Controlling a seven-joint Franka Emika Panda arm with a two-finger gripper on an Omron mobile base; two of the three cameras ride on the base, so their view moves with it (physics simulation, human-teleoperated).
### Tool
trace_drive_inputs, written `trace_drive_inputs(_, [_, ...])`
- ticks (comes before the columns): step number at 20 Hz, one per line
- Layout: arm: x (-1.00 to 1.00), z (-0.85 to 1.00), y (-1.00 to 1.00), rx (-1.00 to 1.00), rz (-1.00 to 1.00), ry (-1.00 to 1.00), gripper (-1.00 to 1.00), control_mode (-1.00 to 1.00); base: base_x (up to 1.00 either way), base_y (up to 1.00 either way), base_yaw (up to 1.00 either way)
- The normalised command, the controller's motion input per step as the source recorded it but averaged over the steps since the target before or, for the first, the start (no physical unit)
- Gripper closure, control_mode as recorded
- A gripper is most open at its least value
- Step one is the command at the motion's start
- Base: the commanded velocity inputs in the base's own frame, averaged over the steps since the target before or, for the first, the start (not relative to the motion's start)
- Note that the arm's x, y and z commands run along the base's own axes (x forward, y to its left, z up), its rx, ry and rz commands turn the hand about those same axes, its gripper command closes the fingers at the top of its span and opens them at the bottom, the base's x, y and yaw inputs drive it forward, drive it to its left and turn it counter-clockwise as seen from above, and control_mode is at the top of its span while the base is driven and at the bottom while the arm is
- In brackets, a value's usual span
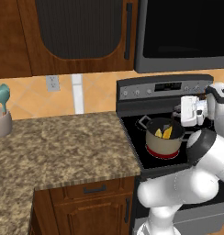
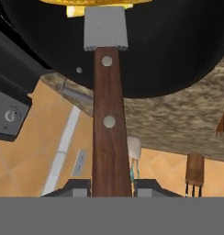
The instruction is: Put the corn and lemon wedge in the pot. Retrieve the spatula and lightly stir the vegetables in the pot.
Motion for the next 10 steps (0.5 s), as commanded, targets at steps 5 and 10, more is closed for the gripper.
trace_drive_inputs(5, [0.21, -0.54, 0.0, -0.01, 0.0, 0.08, 1.0, -1.0, 0.0, 0.0, 0.0])
trace_drive_inputs(10, [-0.12, -0.1, -0.01, 0.0, -0.01, 0.05, 1.0, -1.0, 0.0, 0.0, 0.0])
